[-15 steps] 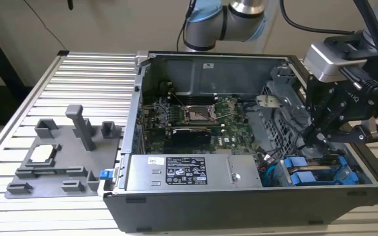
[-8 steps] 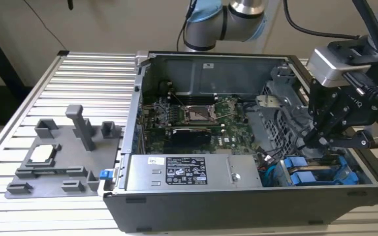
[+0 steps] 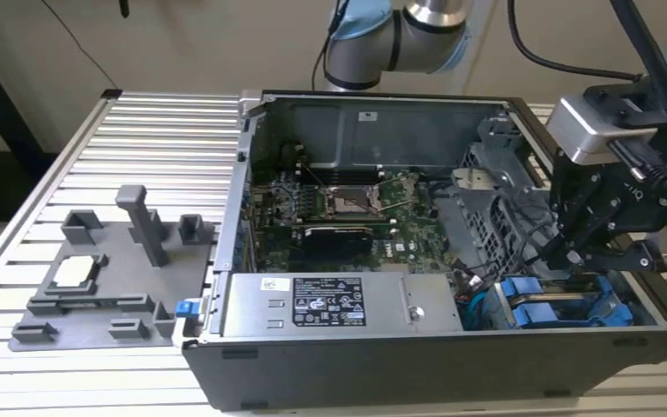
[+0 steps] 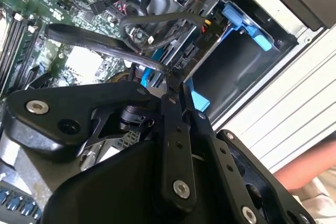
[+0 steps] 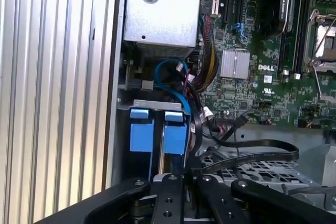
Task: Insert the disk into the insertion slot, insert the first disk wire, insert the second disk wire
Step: 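Insert the second disk wire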
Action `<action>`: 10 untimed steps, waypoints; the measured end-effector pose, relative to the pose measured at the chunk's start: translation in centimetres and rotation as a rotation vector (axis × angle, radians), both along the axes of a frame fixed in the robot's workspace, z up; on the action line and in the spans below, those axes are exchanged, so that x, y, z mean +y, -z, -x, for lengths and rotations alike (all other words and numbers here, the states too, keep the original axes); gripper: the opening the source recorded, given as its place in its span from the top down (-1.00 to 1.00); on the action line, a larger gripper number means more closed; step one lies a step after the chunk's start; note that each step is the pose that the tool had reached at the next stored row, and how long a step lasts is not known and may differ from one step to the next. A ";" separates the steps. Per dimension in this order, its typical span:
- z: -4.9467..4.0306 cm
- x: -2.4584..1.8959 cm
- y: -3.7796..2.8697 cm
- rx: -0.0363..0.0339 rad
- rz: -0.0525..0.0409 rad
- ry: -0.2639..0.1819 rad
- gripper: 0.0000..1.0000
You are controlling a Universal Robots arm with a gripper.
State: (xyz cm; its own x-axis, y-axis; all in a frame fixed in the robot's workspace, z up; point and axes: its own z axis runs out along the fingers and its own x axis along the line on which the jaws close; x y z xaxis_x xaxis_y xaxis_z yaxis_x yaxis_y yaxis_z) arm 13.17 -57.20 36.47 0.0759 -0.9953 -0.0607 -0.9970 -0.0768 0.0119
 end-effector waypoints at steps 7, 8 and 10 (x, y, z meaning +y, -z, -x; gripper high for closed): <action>-0.95 -0.17 0.60 0.0010 -0.0024 0.008 0.68; -1.10 -0.17 0.65 0.0012 -0.0029 0.008 0.68; -1.21 -0.17 0.78 0.0013 -0.0037 0.008 0.68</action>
